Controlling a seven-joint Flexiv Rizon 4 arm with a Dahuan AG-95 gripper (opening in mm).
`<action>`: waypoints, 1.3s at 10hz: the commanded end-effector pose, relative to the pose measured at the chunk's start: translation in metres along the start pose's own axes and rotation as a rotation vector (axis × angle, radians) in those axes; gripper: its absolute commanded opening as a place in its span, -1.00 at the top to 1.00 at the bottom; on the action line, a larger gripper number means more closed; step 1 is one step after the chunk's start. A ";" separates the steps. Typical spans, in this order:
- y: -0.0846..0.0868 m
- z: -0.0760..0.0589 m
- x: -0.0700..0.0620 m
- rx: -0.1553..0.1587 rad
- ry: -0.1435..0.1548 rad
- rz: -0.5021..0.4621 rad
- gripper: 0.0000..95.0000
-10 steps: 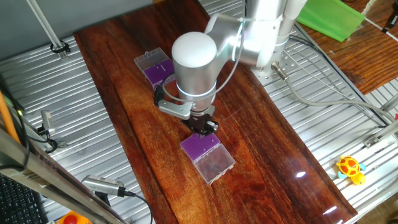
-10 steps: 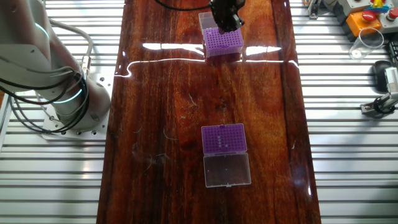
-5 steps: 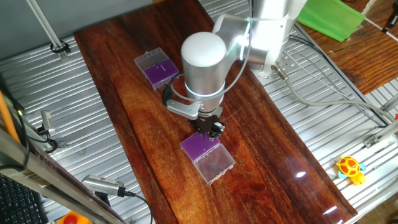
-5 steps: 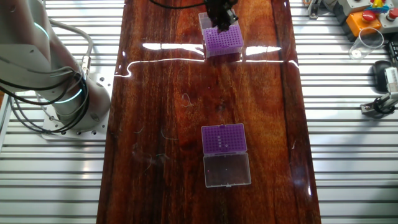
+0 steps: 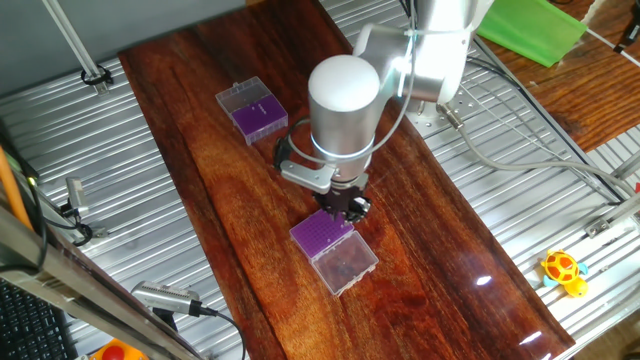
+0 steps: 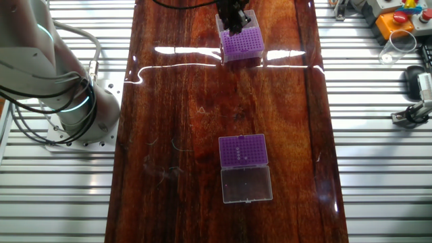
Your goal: Transfer all small pipette tips from one holder to another
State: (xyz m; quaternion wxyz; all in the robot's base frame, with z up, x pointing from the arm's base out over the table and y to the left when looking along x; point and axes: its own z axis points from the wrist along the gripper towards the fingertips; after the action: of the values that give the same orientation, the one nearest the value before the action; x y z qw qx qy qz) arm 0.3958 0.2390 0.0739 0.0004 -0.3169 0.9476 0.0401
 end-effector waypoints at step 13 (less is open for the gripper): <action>0.004 0.020 0.001 0.026 -0.009 0.024 0.60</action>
State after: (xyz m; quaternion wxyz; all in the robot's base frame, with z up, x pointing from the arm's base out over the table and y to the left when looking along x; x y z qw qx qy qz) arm 0.3907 0.2439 0.0545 0.0075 -0.3052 0.9518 0.0300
